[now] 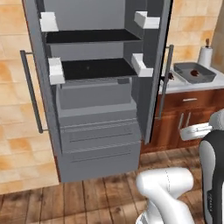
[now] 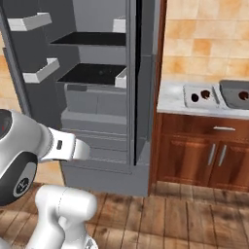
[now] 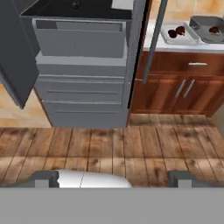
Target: Place one eggplant and one steak in each tupperware on the nearby counter, to pack two identical lunches.
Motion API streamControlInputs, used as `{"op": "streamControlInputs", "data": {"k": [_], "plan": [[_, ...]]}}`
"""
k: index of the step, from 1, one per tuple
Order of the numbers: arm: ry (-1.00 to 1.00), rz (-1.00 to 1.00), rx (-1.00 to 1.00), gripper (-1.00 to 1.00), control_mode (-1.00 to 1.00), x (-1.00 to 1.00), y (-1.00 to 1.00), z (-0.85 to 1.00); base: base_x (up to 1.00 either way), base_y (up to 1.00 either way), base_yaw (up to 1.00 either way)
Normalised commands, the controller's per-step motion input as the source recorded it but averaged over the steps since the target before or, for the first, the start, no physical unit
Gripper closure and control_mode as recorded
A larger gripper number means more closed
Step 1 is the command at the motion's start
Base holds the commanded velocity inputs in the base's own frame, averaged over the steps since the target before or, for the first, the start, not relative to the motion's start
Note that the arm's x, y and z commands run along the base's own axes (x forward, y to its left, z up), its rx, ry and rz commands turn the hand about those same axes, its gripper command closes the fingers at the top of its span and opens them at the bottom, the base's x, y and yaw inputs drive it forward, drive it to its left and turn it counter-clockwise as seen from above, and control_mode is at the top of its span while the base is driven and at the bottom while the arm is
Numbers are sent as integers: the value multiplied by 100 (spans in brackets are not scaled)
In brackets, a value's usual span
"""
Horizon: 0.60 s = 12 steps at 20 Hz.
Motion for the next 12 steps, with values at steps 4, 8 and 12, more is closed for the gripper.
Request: {"op": "streamControlInputs", "data": {"k": [4, 8, 12], "plan": [[0, 0, 0, -100, 100, 0, 0, 0, 5, 91, 0], [0, 0, 0, -100, 100, 0, 0, 0, 29, 20, 1], [0, 0, 0, -100, 100, 0, 0, 0, 56, -5, 3]]}}
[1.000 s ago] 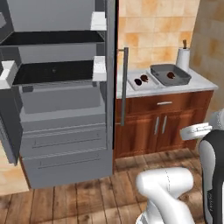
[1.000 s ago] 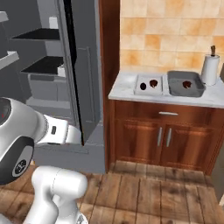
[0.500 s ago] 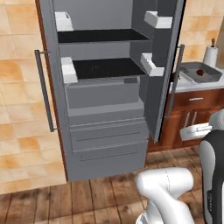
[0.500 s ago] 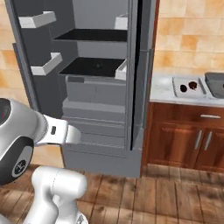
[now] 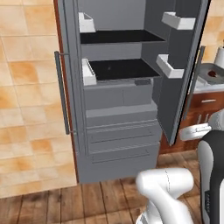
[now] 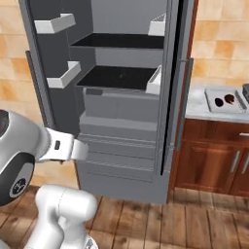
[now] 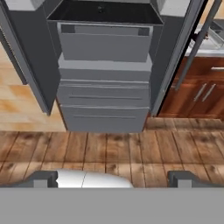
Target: Place one eggplant and one steak in each tupperware on the nearby counter, to pack two identical lunches.
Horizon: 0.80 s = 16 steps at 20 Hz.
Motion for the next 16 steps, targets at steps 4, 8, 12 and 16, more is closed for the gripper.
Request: {"op": "streamControlInputs", "data": {"k": [4, 8, 12, 16], "plan": [[0, 0, 0, -100, 100, 0, 0, 0, 93, -1, 2], [0, 0, 0, -100, 100, 0, 0, 0, 100, 0, 3], [0, 0, 0, -100, 100, 0, 0, 0, 90, 0, 4], [0, 0, 0, -100, 100, 0, 0, 0, 75, 0, 5]]}}
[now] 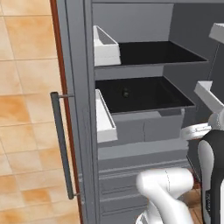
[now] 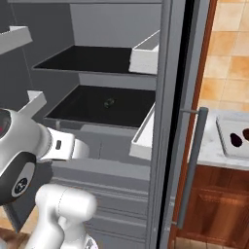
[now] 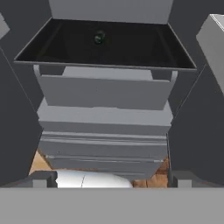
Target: Place one eggplant and one steak in each tupperware on the nearby counter, to pack two identical lunches.
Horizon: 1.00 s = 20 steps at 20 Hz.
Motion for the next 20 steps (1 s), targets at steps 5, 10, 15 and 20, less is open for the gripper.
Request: {"op": "streamControlInputs", "data": {"k": [5, 10, 15, 20], "plan": [[0, 0, 0, -100, 100, 0, 0, 0, 77, 0, 5], [-3, 0, 0, -100, -100, 19, 11, -8, 19, 3, 0], [-19, 0, 0, -100, -100, 12, 18, -43, 0, 0, 0], [-2, -2, 5, -100, -100, 52, 28, -4, 0, 0, 0]]}}
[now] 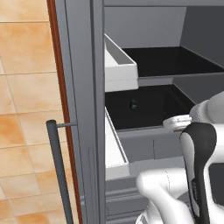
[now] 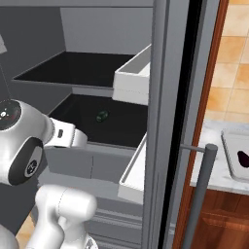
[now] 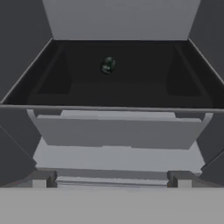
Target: Place one eggplant and one steak in each tupperware on the nearby counter, to pack two identical lunches.
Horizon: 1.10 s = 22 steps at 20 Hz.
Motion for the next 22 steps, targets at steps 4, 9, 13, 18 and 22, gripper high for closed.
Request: {"op": "streamControlInputs", "data": {"k": [4, 9, 13, 18, 22], "plan": [[0, -1, 4, -100, -100, 54, 13, -13, 0, 0, 0], [0, -3, 8, -100, -100, 56, 0, -29, 0, 0, 0], [0, -4, 7, -100, -100, 66, 2, -30, 0, 0, 0], [0, -5, 1, -100, -100, 52, 6, -15, 0, 0, 0], [0, -5, 0, -100, -100, 55, 11, -11, 0, 0, 0]]}}
